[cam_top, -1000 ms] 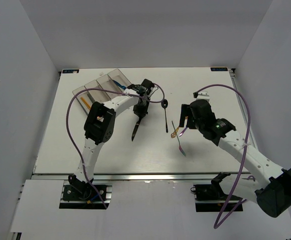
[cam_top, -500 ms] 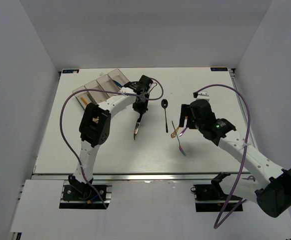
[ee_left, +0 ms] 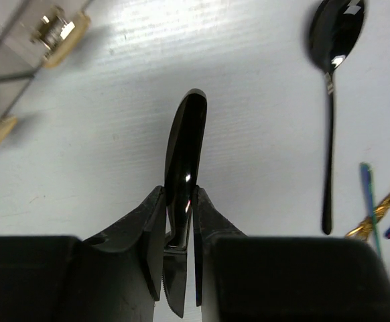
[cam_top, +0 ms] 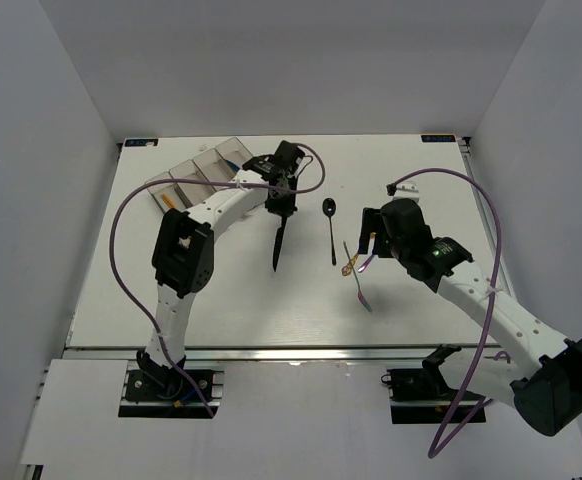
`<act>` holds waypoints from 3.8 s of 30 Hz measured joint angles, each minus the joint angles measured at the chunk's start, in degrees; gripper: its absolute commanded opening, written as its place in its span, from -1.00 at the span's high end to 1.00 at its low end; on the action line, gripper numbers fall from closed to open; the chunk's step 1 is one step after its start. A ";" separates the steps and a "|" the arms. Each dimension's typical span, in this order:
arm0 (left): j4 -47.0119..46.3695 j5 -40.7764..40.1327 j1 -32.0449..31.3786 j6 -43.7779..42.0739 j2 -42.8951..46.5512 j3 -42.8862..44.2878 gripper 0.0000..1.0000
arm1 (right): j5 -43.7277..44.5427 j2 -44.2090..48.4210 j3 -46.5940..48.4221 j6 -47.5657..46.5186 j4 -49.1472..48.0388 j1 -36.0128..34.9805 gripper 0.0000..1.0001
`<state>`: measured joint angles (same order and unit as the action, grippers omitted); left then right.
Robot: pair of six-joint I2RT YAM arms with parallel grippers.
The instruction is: Sort the eating utensils into containers
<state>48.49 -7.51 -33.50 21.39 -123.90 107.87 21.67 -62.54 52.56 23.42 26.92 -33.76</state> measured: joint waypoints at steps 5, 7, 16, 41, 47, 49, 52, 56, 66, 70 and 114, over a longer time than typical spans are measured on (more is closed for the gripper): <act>1.53 -1.79 0.44 2.69 0.17 7.74 1.00 | 0.04 0.04 0.00 -0.09 0.00 0.00 -0.63; 1.66 -2.16 1.03 4.02 0.17 11.15 1.00 | 0.04 0.22 0.00 -0.11 0.00 0.00 -0.64; -0.96 -4.11 9.16 9.57 0.17 17.11 1.00 | 0.46 0.66 0.00 -0.44 0.02 0.00 -0.64; -31.74 0.48 23.89 20.61 -6.97 12.63 1.00 | -0.74 -1.68 0.00 -1.68 -0.04 0.00 -0.64; -35.32 1.16 23.56 21.46 -7.04 6.91 0.80 | -0.81 -1.68 0.00 -2.05 -0.07 0.00 -0.64; -36.20 1.57 23.54 21.73 -7.04 5.64 0.38 | -0.85 -1.68 0.00 -2.12 -0.07 0.00 -0.64; -37.03 1.95 23.39 22.05 -7.04 4.33 -0.05 | -0.92 -1.68 0.00 -2.27 -0.15 0.00 -0.65; -37.90 1.97 23.26 22.88 -6.93 4.22 -0.57 | -1.16 -1.68 0.00 -2.32 -0.50 0.00 -0.65; -32.48 2.16 22.14 19.65 -1.31 6.12 -0.96 | -2.36 -6.05 0.63 -2.43 -1.88 0.00 -0.70; -22.97 0.81 21.14 16.31 7.32 7.21 -0.96 | -2.27 -11.69 3.50 -2.16 -1.70 0.00 -0.67; -12.94 -18.38 20.52 2.97 63.69 -57.81 -0.96 | -2.14 -60.11 38.69 -0.70 1.03 0.70 1.00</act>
<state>35.55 -25.89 -12.97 24.36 -60.20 50.06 19.53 -122.65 91.24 22.72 27.94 -33.06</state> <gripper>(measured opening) 0.981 0.011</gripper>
